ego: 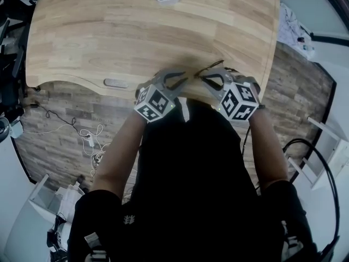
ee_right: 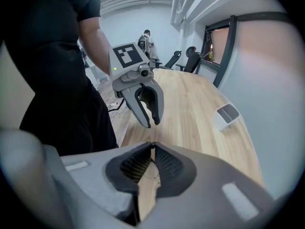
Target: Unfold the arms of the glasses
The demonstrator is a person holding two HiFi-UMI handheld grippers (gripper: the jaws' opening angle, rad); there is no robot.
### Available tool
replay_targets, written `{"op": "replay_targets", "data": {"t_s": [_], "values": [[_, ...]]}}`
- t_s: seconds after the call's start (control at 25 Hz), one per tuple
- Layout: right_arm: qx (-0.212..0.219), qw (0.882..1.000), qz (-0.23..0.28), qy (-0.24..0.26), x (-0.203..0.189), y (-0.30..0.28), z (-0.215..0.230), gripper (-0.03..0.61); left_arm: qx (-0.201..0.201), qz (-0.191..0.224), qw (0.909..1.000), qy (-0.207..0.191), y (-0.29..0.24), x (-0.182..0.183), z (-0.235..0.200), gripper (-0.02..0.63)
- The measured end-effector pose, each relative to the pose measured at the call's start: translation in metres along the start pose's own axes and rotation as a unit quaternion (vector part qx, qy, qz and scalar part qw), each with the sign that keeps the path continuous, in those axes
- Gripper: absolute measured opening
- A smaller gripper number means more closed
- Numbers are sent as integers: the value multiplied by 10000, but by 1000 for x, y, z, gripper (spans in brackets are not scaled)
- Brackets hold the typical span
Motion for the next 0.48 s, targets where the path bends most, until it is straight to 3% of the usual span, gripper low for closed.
{"op": "replay_targets", "data": {"t_s": [0.48], "values": [[114,9998,16,136,16,-15,-2,26,200,43,9998,79,22,-10,1,77]]}}
Point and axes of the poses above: the fingertips, and each gripper's own axes: y backward along the fingers, z to its right, x out of its top, the point moved 9 cm from there along y, backward along the fingers, and after that the axes turned 12 degrees about z, right-handed, at the moved point
